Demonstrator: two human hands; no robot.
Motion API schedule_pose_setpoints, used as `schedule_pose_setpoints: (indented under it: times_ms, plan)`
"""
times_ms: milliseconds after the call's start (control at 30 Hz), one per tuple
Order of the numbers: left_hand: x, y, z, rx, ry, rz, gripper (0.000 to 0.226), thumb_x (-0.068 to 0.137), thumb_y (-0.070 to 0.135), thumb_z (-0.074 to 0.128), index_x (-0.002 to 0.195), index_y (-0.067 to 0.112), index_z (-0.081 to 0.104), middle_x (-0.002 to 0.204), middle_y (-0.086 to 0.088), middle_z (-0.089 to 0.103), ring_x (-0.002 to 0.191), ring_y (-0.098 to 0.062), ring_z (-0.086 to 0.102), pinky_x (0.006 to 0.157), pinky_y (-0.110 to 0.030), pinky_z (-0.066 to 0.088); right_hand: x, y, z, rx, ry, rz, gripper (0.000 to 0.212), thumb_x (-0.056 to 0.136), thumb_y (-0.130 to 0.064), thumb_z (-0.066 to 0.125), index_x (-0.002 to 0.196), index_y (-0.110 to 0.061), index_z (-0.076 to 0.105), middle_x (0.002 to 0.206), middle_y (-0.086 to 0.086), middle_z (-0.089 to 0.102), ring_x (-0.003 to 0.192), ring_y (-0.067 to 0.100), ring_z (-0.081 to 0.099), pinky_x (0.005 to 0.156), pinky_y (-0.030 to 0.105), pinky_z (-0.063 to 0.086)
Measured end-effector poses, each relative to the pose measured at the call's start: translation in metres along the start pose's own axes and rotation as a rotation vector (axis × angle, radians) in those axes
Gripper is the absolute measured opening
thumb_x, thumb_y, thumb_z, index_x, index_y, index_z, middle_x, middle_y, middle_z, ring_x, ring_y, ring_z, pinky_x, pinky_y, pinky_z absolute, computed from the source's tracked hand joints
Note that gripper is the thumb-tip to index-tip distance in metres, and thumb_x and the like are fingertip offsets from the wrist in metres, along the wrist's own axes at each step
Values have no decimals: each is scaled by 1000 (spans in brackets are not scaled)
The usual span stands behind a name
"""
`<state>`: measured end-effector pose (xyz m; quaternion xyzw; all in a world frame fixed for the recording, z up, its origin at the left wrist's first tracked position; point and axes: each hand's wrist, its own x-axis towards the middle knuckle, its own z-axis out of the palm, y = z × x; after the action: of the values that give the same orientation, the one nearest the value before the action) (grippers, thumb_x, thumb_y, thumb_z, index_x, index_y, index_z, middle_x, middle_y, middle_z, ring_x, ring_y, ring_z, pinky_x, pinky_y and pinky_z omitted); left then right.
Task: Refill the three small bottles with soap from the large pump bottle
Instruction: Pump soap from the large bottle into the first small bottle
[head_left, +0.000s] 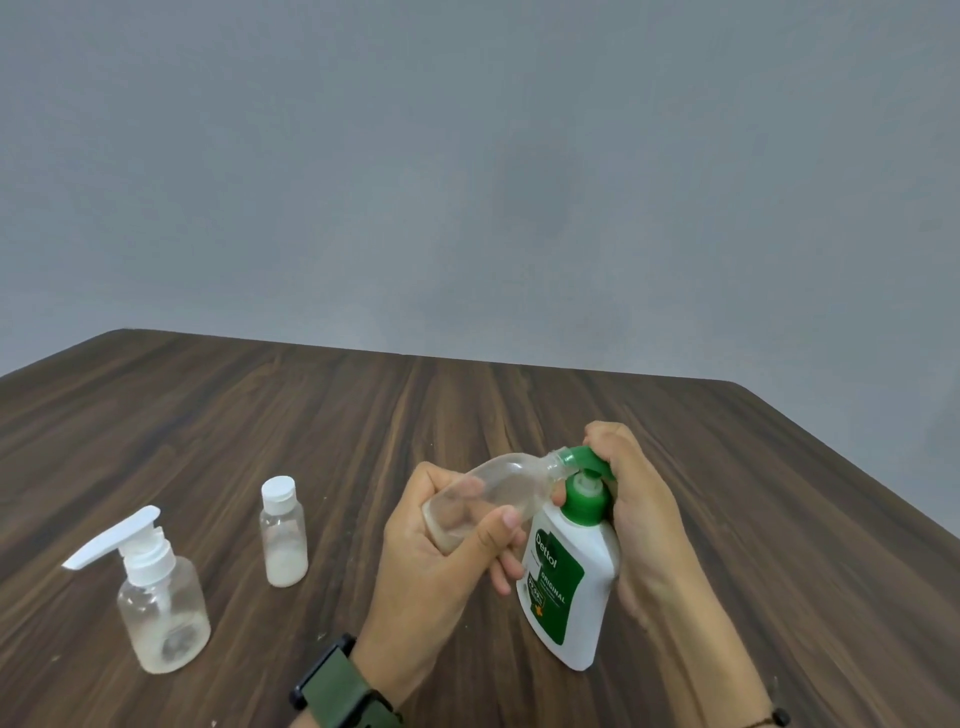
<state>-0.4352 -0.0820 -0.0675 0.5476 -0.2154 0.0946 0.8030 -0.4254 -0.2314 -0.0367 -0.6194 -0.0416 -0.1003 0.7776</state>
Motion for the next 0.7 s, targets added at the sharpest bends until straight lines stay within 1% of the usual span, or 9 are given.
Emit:
schedule_pose_setpoints:
  times_ms: [67, 100, 167, 233, 267, 367, 433, 567, 700]
  plan:
    - [-1, -2, 0, 1, -14, 3, 26, 80, 10, 66, 92, 1, 45, 67, -16, 68, 49, -23, 62, 42, -24, 49, -1, -1, 0, 20, 15, 9, 21, 91, -22, 45, 71, -17, 45, 54, 4, 52, 51, 16, 50, 58, 32, 42]
    - [-2, -3, 0, 3, -17, 4, 26, 77, 9, 64, 92, 1, 45, 67, -17, 68, 49, -23, 62, 42, -24, 49, -1, -1, 0, 24, 20, 3, 21, 90, -22, 46, 70, -18, 45, 54, 4, 50, 50, 15, 49, 56, 31, 42]
    - [-2, -4, -2, 1, -2, 4, 26, 73, 9, 62, 91, 1, 46, 65, -17, 68, 47, -23, 61, 40, -24, 48, 0, -2, -1, -51, 23, -22, 13, 80, -24, 49, 68, -22, 46, 63, 8, 46, 56, 20, 44, 57, 33, 39]
    - [-1, -5, -3, -2, 13, -1, 26, 72, 8, 62, 90, 0, 46, 63, -18, 67, 45, -23, 60, 39, -24, 47, 0, -3, 0, -174, 17, -42, 4, 71, -24, 46, 67, -26, 46, 75, 11, 44, 66, 24, 39, 63, 39, 35]
    - [-1, -5, -4, -5, 15, -2, 26, 71, 8, 63, 90, 0, 47, 62, -18, 66, 44, -23, 60, 38, -24, 47, 0, -3, 1, -204, 6, -40, 4, 69, -24, 45, 68, -27, 45, 77, 11, 44, 67, 25, 38, 64, 40, 34]
    - [0, -4, -5, -14, 8, 8, 36, 68, 17, 71, 90, 2, 48, 63, -18, 67, 45, -24, 60, 39, -24, 47, 2, -10, 4, -243, -25, -61, 8, 69, -20, 44, 69, -28, 46, 73, 10, 43, 62, 22, 38, 60, 37, 33]
    - [0, -2, -5, -24, -5, 18, 41, 64, 24, 70, 91, 3, 48, 65, -19, 67, 46, -24, 61, 40, -24, 47, 6, -21, 6, -283, -47, -73, 12, 72, -15, 44, 70, -26, 48, 71, 11, 44, 62, 22, 39, 58, 35, 32]
    - [0, 0, -4, -36, -54, 28, 41, 66, 23, 70, 94, 3, 48, 67, -19, 67, 49, -24, 62, 41, -26, 49, 14, -31, 6, -409, -71, -63, 27, 83, 1, 40, 71, -21, 49, 70, 8, 54, 61, 18, 46, 55, 26, 39]
    - [1, -2, -6, 3, -56, 25, 43, 65, 23, 70, 93, 0, 47, 65, -17, 67, 47, -21, 62, 40, -24, 48, 11, -20, 7, -416, -90, -28, 33, 84, 0, 39, 68, -25, 54, 69, 10, 58, 57, 19, 47, 54, 29, 38]
